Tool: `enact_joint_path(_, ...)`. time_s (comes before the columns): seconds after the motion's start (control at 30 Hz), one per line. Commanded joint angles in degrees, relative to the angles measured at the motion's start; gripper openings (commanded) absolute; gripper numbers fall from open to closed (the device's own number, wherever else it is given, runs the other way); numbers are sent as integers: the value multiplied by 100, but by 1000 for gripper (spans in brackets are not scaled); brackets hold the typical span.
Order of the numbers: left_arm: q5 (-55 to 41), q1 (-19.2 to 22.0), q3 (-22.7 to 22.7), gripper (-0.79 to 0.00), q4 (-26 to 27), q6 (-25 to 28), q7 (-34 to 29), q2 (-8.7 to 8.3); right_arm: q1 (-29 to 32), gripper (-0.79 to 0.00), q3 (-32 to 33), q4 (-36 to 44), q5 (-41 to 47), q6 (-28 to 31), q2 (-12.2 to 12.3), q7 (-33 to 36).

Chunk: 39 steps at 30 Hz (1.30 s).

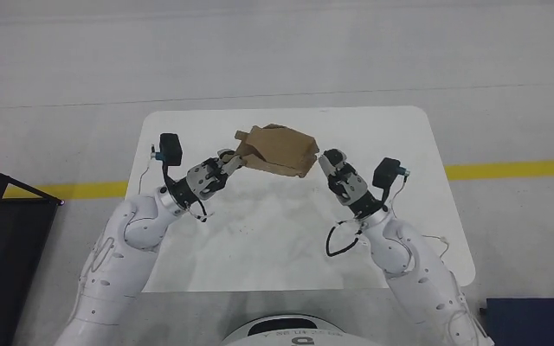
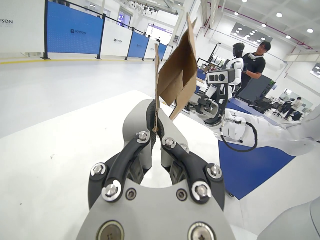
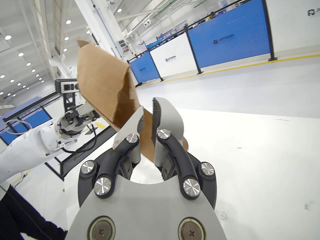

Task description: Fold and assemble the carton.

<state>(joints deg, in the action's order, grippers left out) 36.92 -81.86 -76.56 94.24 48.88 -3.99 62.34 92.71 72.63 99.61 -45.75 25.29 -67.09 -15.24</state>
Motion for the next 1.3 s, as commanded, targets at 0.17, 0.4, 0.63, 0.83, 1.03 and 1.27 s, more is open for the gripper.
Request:
enact_joint_path(0.17, 106, 53, 75, -785, 10, 53, 223, 28, 444, 0, 189, -21, 1287, 1833, 38, -278)
enact_joint_path(0.4, 68, 71, 191, -785, -3, 228, 122, 33, 207, -65, -29, -287, 1741, 3015, 46, 128)
enact_joint_path(0.63, 34, 16, 144, -785, 50, 200, 162, 30, -166, -37, -486, -579, 2341, 3271, 20, 738)
enact_joint_path(0.83, 86, -128, 97, -785, 100, 231, 144, 15, -395, -37, -736, -604, 2597, 3271, 1, 1092)
enact_joint_path(1.03, 255, -165, 16, -785, 147, 382, -11, -16, -578, -62, -870, -643, 2680, 3203, -37, 1235)
enact_joint_path(1.27, 376, -106, 50, -785, 198, 565, 59, -16, -601, -34, -882, -645, 2830, 3198, -40, 1402)
